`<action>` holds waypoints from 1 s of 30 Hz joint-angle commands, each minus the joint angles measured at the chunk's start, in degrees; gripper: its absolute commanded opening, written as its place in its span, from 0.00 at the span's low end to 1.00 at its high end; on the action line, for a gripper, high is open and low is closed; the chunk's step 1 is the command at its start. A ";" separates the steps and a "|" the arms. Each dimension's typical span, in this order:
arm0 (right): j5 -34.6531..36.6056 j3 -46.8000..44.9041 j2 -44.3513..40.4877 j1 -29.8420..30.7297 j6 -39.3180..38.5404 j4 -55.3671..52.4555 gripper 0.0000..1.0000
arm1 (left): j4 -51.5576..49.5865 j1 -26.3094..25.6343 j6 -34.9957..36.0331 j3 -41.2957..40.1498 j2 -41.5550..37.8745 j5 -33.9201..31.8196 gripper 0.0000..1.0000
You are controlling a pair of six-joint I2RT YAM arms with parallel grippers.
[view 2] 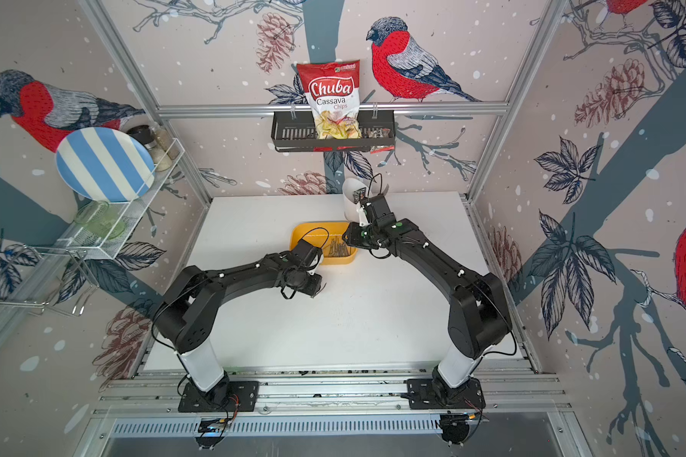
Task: Put the nails on the desktop into the storage box
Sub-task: Adjust the nail at the center of the board, then pick up the nail from the center of the board.
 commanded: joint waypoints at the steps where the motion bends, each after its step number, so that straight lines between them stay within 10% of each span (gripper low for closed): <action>1: 0.43 -0.80 -1.01 -0.23 -0.51 0.86 0.37 | -0.66 0.24 0.49 1.23 1.27 -0.29 0.39; 30: -1.71 -2.86 -1.88 -1.02 0.11 3.55 0.38 | -8.63 -3.62 -1.38 -7.70 1.06 -7.73 0.26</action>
